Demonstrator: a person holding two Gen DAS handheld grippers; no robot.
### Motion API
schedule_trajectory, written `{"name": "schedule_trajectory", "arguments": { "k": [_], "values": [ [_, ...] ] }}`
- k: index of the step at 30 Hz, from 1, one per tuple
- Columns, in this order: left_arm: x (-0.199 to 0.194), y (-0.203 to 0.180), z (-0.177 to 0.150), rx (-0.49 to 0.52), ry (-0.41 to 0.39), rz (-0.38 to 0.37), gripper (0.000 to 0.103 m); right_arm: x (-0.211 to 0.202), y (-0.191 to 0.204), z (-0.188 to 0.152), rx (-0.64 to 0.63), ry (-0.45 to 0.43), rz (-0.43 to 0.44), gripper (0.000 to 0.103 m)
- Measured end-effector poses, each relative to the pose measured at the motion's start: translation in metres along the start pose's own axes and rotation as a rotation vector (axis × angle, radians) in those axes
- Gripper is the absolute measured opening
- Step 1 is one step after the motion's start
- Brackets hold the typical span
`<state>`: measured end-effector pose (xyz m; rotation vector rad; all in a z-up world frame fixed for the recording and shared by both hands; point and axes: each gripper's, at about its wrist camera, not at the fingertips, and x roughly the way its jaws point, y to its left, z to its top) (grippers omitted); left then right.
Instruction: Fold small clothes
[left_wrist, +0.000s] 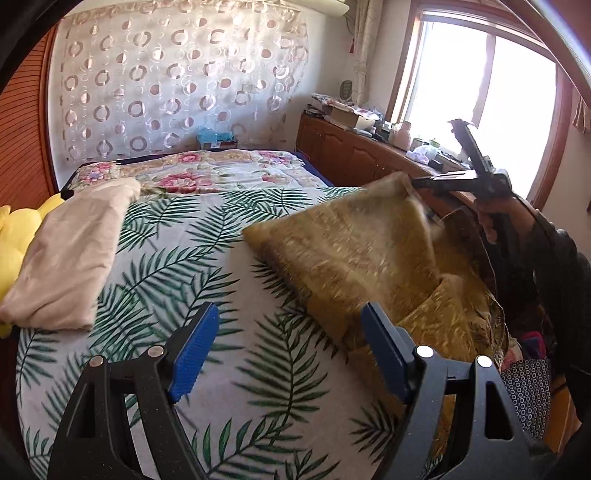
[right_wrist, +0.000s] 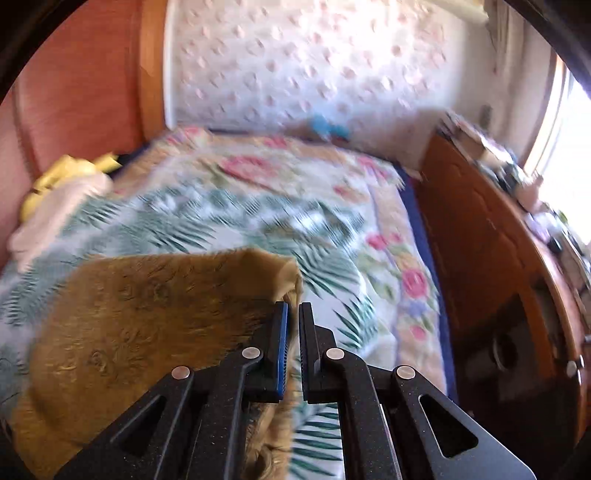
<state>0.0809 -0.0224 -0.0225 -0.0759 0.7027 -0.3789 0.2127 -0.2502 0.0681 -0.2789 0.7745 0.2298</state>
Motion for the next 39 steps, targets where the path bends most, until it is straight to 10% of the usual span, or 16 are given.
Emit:
{"name": "schedule_trajectory", "arguments": {
  "k": [6,25,30,32,34,39],
  "values": [
    [0.041,-0.003,0.024,0.032,0.042,0.028,0.080,0.046,0.006,0.005,0.055,-0.005,0.076,0.059],
    [0.149,0.027,0.059,-0.024,0.203,0.067,0.061,0.092,-0.017,-0.019,0.011,0.106,0.301,0.062],
    [0.155,0.022,0.060,-0.019,0.209,0.045,0.055,0.079,-0.009,-0.012,-0.068,0.124,0.335,0.021],
    [0.155,0.022,0.061,-0.028,0.211,0.022,0.037,0.074,-0.006,-0.012,-0.098,0.119,0.334,0.010],
    [0.156,0.021,0.062,-0.038,0.219,0.009,0.013,0.063,-0.007,-0.013,-0.118,0.077,0.325,0.008],
    [0.110,0.002,0.077,-0.006,0.134,-0.048,0.007,0.002,-0.015,-0.014,-0.073,-0.106,0.321,0.007]
  ]
}}
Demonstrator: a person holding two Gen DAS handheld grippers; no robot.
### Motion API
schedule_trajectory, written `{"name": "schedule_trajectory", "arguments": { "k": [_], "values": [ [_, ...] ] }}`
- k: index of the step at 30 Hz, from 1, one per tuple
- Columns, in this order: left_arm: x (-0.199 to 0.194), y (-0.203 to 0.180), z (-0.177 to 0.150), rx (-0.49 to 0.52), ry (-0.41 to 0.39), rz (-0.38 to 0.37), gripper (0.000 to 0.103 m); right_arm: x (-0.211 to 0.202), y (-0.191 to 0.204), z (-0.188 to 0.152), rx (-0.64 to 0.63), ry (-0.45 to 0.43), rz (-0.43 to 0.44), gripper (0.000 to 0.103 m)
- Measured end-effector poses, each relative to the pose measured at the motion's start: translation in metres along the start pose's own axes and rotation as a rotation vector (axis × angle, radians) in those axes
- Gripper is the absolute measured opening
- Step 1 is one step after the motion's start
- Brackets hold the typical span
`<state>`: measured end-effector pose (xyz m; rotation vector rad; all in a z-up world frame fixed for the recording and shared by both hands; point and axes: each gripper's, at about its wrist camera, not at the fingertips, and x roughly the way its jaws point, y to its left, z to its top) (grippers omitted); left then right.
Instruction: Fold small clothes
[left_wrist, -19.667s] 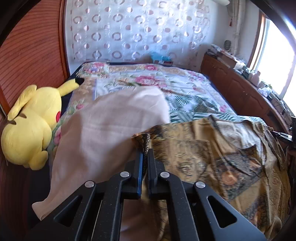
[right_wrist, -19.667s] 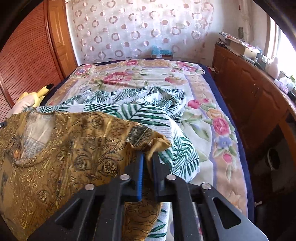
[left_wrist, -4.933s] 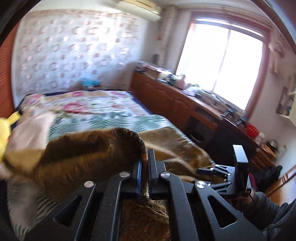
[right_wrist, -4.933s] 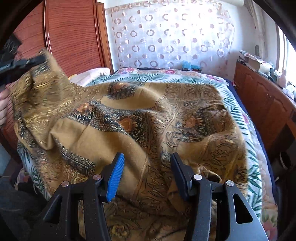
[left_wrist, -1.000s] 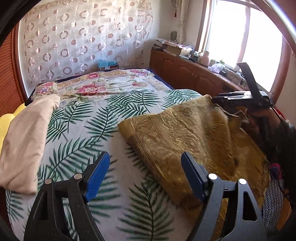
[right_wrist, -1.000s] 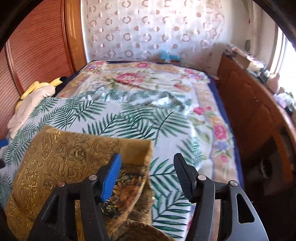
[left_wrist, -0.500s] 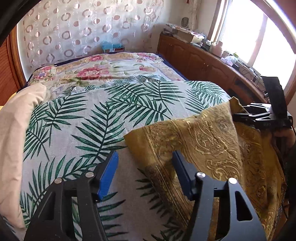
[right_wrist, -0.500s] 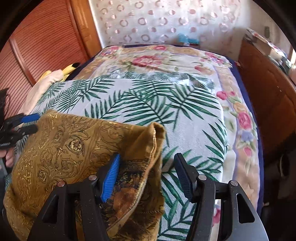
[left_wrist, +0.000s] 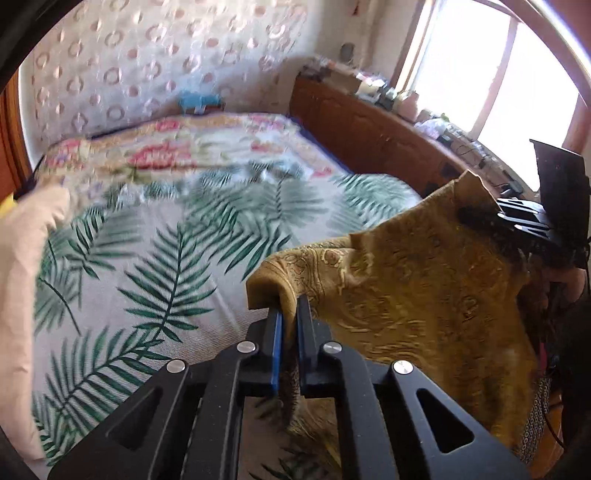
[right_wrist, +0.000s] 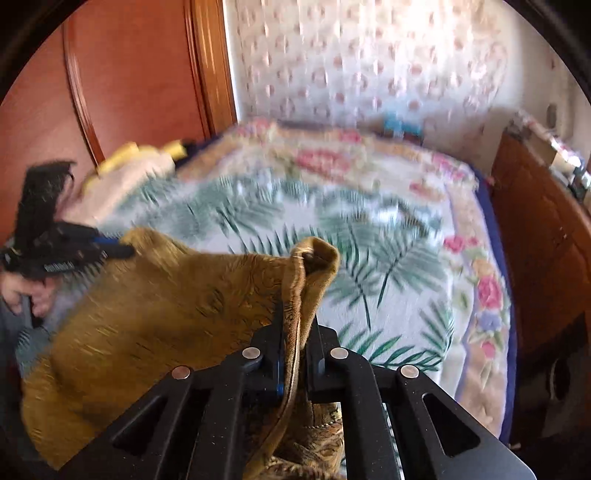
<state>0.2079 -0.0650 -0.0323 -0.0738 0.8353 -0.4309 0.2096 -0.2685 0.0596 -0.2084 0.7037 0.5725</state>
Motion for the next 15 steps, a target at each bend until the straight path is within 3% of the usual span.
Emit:
{"name": "schedule_trajectory", "arguments": {
  "k": [4,9,15],
  "values": [
    [-0.081,-0.034,0.012,0.065,-0.166,-0.016,0.007,-0.076,0.026,0.009,-0.022,-0.166,-0.022,0.007],
    [-0.218,-0.076,0.029,0.140,-0.411,-0.022,0.007,-0.191,0.065,0.024,-0.071,-0.381,-0.048,0.007],
    [-0.327,-0.102,0.024,0.219,-0.585,0.022,0.007,-0.299,0.110,0.031,-0.157,-0.546,-0.072,0.006]
  ]
}}
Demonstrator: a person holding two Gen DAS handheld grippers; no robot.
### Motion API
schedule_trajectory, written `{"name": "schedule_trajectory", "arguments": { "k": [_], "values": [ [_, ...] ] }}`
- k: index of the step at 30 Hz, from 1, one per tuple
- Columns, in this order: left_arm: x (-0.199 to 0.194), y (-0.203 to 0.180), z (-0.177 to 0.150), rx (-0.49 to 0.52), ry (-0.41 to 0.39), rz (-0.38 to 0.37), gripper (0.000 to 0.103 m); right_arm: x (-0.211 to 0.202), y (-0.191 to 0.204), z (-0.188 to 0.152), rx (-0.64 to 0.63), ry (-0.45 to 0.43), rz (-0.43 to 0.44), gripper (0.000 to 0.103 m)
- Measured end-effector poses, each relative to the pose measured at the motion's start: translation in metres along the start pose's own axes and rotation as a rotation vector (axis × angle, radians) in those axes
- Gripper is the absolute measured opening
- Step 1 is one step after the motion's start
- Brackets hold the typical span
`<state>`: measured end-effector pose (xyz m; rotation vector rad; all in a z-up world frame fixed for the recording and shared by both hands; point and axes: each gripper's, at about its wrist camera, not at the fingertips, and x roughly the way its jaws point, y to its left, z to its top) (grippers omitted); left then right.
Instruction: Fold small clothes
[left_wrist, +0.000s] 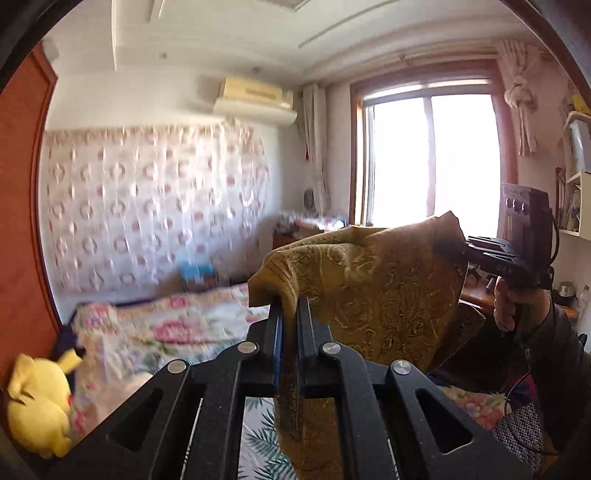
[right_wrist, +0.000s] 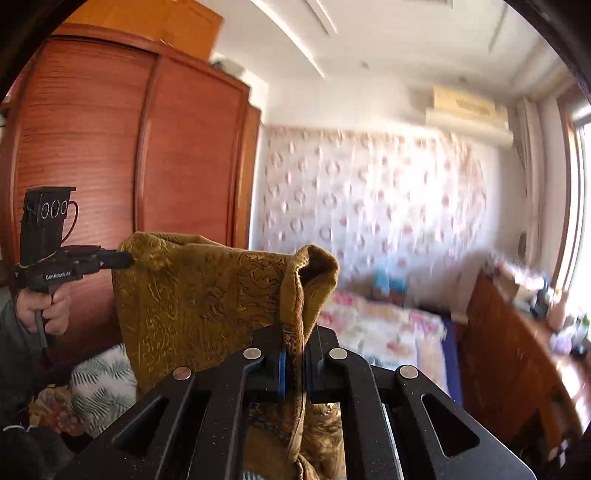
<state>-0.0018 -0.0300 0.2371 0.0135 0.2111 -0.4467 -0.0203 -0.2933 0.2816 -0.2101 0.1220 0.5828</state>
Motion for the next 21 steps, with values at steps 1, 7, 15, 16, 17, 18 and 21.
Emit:
{"name": "schedule_trajectory", "arguments": {
  "k": [1,7,15,16,17,18,21],
  "values": [
    [-0.012,-0.001,0.006,0.009,-0.020,0.004,0.007,-0.010,0.004,0.006,-0.008,-0.016,0.005,0.006],
    [-0.062,0.006,0.027,0.021,-0.090,0.034,0.007,-0.055,0.029,0.029,-0.045,-0.065,0.078,0.006],
    [0.035,0.068,-0.031,-0.018,0.055,0.136,0.007,0.012,0.005,0.003,-0.015,0.089,0.090,0.006],
    [0.063,0.083,-0.048,-0.026,0.105,0.162,0.008,0.036,0.001,-0.009,0.001,0.126,0.077,0.006],
    [0.086,0.094,-0.062,-0.020,0.154,0.193,0.008,0.056,-0.002,-0.020,0.010,0.156,0.056,0.007],
    [0.113,0.109,-0.082,-0.023,0.216,0.250,0.008,0.081,-0.005,-0.035,0.022,0.198,0.036,0.014],
    [0.142,0.136,-0.130,-0.085,0.329,0.248,0.009,0.149,-0.022,-0.086,0.065,0.395,-0.096,0.026]
  ]
}}
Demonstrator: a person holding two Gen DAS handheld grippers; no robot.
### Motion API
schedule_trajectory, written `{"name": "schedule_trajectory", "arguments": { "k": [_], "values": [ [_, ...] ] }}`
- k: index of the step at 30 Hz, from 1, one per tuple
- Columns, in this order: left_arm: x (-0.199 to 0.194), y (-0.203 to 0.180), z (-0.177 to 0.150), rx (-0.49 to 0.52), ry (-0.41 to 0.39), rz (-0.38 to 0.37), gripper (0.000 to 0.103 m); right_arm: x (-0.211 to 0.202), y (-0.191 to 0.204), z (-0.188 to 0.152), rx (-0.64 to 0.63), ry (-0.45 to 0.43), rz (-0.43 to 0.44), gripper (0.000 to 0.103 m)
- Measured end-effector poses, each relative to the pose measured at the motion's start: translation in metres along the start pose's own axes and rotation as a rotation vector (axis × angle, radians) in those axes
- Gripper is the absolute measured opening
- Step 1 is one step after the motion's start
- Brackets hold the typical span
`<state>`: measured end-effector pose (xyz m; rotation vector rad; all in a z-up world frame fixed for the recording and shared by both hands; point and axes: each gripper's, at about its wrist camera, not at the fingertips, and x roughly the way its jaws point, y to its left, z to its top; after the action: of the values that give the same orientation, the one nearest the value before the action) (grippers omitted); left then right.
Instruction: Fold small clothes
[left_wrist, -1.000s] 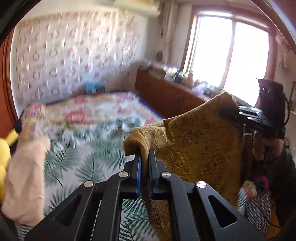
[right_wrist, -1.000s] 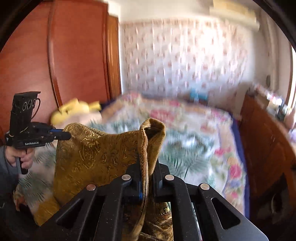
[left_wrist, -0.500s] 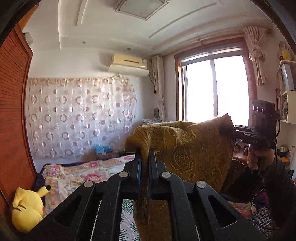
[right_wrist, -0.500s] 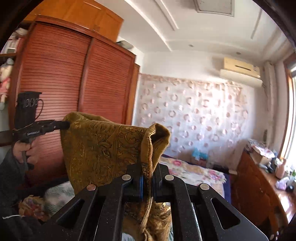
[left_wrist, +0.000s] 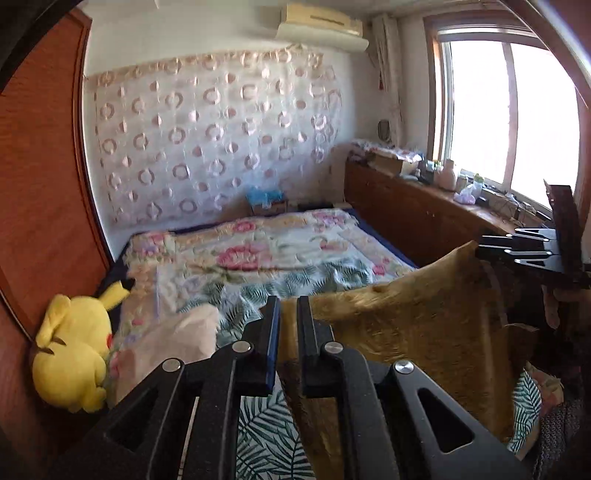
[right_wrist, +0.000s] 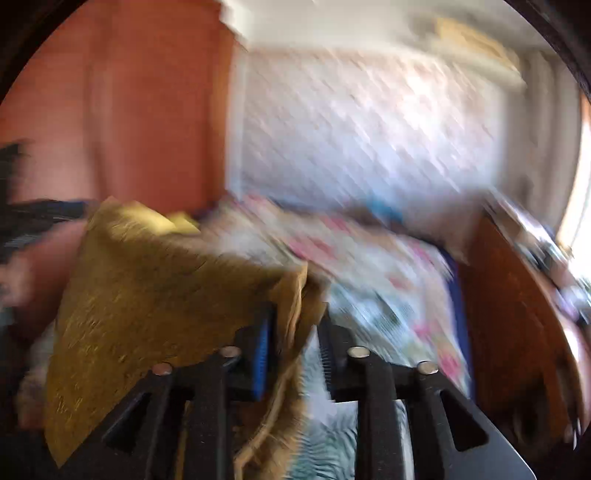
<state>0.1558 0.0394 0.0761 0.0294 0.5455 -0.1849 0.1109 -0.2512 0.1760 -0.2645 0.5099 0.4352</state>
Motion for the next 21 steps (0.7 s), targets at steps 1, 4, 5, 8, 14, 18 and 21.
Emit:
{"name": "schedule_trajectory", "arguments": {
  "k": [1,4,5,8,14,18,21],
  "values": [
    [0.012,0.005,-0.015,0.000,0.027,-0.004,0.013,0.018,-0.008,-0.011,0.034,0.043,0.000,0.026],
    [0.018,0.006,-0.037,-0.006,0.065,-0.019,0.044,0.037,-0.020,-0.043,0.078,0.112,0.021,0.026],
    [0.019,0.007,-0.046,-0.008,0.072,-0.033,0.052,0.034,-0.018,-0.048,0.072,0.124,0.028,0.026],
    [0.017,0.001,-0.064,-0.017,0.101,-0.047,0.077,0.014,-0.012,-0.064,0.053,0.132,0.060,0.026],
    [-0.006,-0.022,-0.114,-0.023,0.141,-0.072,0.077,-0.015,0.002,-0.102,0.054,0.151,0.159,0.028],
    [-0.013,-0.039,-0.147,-0.018,0.199,-0.089,0.077,-0.025,0.005,-0.138,0.060,0.162,0.164,0.028],
    [-0.018,-0.045,-0.169,-0.028,0.237,-0.096,0.077,-0.032,0.008,-0.154,0.051,0.166,0.162,0.028]
  ]
}}
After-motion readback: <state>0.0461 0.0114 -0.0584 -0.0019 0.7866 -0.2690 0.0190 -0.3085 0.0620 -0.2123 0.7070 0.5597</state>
